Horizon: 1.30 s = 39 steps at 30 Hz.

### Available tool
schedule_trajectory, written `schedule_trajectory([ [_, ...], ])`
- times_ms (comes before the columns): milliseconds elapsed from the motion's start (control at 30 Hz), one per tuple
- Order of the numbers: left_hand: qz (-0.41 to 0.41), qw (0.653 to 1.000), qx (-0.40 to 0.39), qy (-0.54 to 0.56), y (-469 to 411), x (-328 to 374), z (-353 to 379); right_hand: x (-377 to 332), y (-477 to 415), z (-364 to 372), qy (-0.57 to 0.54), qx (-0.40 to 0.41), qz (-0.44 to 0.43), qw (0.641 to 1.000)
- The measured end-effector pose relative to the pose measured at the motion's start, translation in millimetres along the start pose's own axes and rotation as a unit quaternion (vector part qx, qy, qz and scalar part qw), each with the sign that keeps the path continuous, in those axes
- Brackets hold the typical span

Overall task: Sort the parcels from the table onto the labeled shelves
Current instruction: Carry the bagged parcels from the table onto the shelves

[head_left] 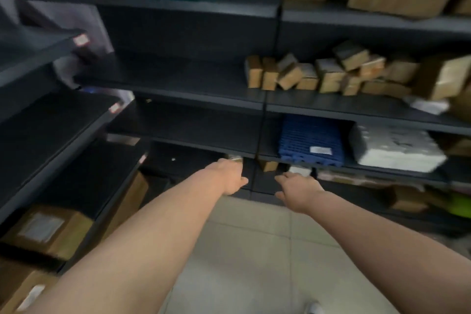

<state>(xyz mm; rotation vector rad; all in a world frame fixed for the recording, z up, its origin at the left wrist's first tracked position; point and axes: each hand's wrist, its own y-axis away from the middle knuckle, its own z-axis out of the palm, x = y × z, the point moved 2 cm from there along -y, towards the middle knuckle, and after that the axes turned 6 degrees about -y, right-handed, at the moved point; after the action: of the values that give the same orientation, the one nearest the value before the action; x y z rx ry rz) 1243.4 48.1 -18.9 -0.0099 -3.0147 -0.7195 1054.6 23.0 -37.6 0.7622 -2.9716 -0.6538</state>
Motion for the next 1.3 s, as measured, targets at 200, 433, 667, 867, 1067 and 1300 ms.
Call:
schedule_trajectory([
  [200,0.14,0.986,0.007,-0.085,-25.4,158.7,-31.8,128.9,77.5,4.3,-0.067,0.044,0.129,0.988],
  [433,0.254,0.956,-0.007,-0.146,-32.5,370.6,-33.6,297.6,211.9,39.7,-0.128,0.084,0.265,0.952],
  [667,0.382,0.905,-0.001,-0.188,-4.4,600.2,-20.7,447.6,356.7,78.0,-0.156,0.107,0.401,0.896],
  [867,0.459,0.86,-0.008,-0.222,14.7,733.9,-7.6,519.4,444.1,101.3,-0.203,0.157,0.496,0.83],
  [1067,0.523,0.817,0.001,-0.244,3.4,833.4,-3.7,578.6,497.9,120.2,-0.229,0.167,0.561,0.778],
  [1300,0.577,0.78,-0.014,-0.241,-43.0,948.5,-25.2,673.1,519.9,111.9,-0.236,0.184,0.624,0.722],
])
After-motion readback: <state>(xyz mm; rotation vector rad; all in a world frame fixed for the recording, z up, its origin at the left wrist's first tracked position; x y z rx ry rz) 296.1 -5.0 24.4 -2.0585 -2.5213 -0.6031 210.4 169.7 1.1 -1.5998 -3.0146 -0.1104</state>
